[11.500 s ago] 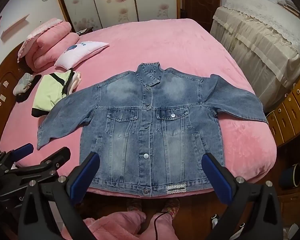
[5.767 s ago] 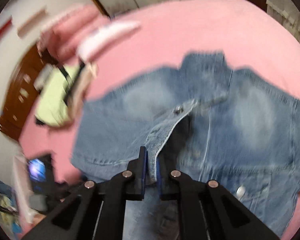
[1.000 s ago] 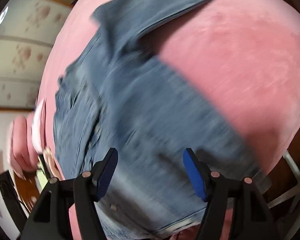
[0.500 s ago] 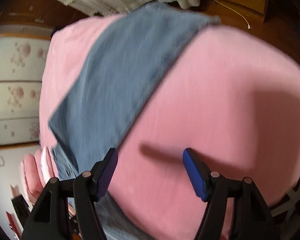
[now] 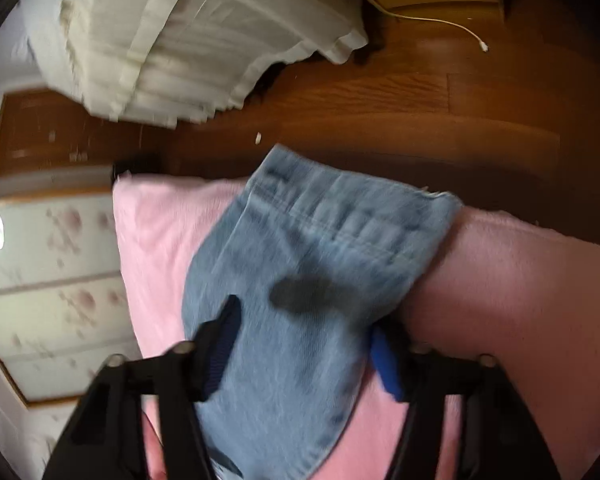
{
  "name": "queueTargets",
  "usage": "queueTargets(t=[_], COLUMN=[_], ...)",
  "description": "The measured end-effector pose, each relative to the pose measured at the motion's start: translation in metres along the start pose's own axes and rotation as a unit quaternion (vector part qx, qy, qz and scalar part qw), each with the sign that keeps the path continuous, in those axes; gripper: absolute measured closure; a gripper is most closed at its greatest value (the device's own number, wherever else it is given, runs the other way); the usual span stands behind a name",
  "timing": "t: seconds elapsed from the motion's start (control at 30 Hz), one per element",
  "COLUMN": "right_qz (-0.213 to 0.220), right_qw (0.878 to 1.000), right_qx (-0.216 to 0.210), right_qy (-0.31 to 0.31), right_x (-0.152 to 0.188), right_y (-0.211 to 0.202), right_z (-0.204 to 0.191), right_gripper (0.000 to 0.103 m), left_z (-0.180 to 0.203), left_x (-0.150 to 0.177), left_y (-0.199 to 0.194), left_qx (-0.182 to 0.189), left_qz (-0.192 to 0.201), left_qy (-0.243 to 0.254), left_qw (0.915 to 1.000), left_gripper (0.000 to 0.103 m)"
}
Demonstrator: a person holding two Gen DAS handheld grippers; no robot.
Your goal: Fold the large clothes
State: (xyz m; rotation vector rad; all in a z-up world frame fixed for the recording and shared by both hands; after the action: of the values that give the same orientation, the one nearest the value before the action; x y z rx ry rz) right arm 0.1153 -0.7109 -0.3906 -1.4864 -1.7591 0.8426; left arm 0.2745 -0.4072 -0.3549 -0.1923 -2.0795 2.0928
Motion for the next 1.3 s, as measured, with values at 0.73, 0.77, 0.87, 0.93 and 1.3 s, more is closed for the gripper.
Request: queueTargets(t=[0.73, 0.77, 0.87, 0.93, 1.3], right_qz=[0.290, 0.311, 0.362, 0.394, 0.321], right_qw=[0.948, 0.939, 0.911, 0.884, 0.765], right_qx=[0.009, 0.002, -0.021, -0.036, -0.035], right_qy=[-0.131, -0.146, -0.198, -0.248, -0.557], right_x=[0.056, 0.071, 0.122, 0.168, 0.428], right_y=[-0.162, -0.176, -0.211, -0.229, -0.092], right_z=[-0.112, -0.125, -0.166, -0.199, -0.263], right_gripper=[0.096, 0.096, 0.096, 0.096, 0.096], left_z=[-0.168, -0.182, -0.230, -0.265, -0.418], left_x=[0.033, 0.037, 0.048, 0.056, 0.088], left_y=[-0.041, -0.045, -0.057, -0.063, -0.057], left_qx=[0.057, 0.056, 0.050, 0.046, 0.031], left_qz=[0.080, 0.086, 0.103, 0.109, 0.138], left_qy=[-0.086, -0.084, -0.081, -0.084, -0.134], left_qw=[0.9915, 0.9912, 0.9901, 0.9895, 0.9809], left_gripper=[0.021, 0.021, 0.021, 0.021, 0.021])
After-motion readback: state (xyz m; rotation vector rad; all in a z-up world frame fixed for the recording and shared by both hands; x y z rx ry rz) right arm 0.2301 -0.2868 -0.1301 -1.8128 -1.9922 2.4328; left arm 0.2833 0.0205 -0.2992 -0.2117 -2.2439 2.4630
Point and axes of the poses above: each gripper's, at about its wrist camera, not at the fingertips, and y roughly the way its jaws point, z to its right, x to its underside, the point moved 10 cm from there along y, roughly the way its jaws point, and after that the axes turned 9 degrees about x, right-handed, at the moved point
